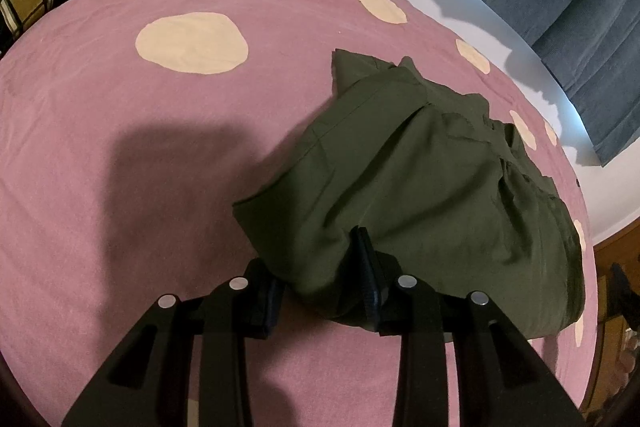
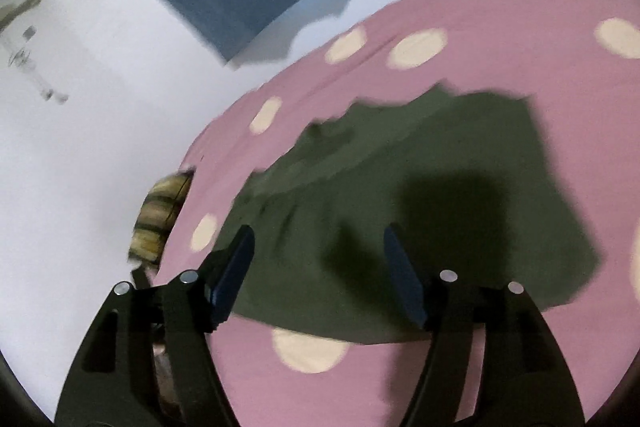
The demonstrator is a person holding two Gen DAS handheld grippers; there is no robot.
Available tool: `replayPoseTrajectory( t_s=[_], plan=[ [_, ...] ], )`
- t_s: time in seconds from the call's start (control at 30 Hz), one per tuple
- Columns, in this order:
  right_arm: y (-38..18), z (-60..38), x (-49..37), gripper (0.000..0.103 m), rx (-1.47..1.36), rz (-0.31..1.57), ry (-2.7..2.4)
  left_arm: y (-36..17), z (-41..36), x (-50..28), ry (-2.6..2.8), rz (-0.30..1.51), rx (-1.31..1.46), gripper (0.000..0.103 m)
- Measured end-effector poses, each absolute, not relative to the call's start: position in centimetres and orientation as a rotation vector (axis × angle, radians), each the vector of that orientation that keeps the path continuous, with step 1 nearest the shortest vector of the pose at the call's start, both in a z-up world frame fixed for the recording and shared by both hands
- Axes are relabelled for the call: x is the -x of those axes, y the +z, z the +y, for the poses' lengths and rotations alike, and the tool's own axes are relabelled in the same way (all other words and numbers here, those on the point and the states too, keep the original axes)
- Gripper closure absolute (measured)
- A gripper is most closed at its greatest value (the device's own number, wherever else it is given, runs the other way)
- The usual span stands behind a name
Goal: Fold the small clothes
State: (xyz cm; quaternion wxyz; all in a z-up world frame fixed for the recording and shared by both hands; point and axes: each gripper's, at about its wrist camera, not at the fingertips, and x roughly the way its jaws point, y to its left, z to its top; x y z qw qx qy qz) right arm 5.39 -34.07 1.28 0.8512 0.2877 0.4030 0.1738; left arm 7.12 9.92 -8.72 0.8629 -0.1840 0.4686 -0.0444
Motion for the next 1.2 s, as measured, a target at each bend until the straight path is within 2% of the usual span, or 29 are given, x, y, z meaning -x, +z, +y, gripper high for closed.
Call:
replayPoseTrajectory(
  t_s=[0.2, 0.3, 0.4, 0.53, 0.73, 0.87, 1.0, 1.2],
  plan=[
    [-2.9, -28.1, -7.1, 0.036, -0.567, 0.997, 0.466, -8.7, 10.0, -7.0, -0.11, 0.973, 0.399, 0.066],
    [-5.0, -26.5, -6.9, 0.036, -0.562, 1.059, 0.49, -8.7, 9.8, -6.8, -0.12, 0.963, 0.398, 0.059],
    [-7.4, -25.0, -7.2, 0.031, -0.52, 1.131, 0.491, -8.5, 9.6, -6.6, -0.137, 0.954, 0.402, 0.048],
    [-8.9, -25.3, -7.2, 0.031, -0.549, 1.113, 0.519, -7.8, 9.8, -6.1, -0.186, 0.951, 0.42, 0.035],
    [-8.9, -25.3, -6.7, 0.031, -0.523, 1.096, 0.533, -5.1, 13.4, -4.5, -0.271, 0.899, 0.456, 0.03],
    [-8.9, -25.0, -6.8, 0.028, -0.507, 1.084, 0.54, -3.6, 15.3, -6.1, -0.328, 0.877, 0.444, 0.025],
    [-8.9, -25.1, -6.8, 0.028, -0.514, 1.075, 0.545, -3.5, 14.6, -10.0, -0.407, 0.931, 0.366, 0.025],
    [-8.9, -25.3, -6.7, 0.028, -0.525, 1.068, 0.553, -6.2, 11.9, -15.9, -0.558, 1.09, 0.35, 0.025]
  ],
)
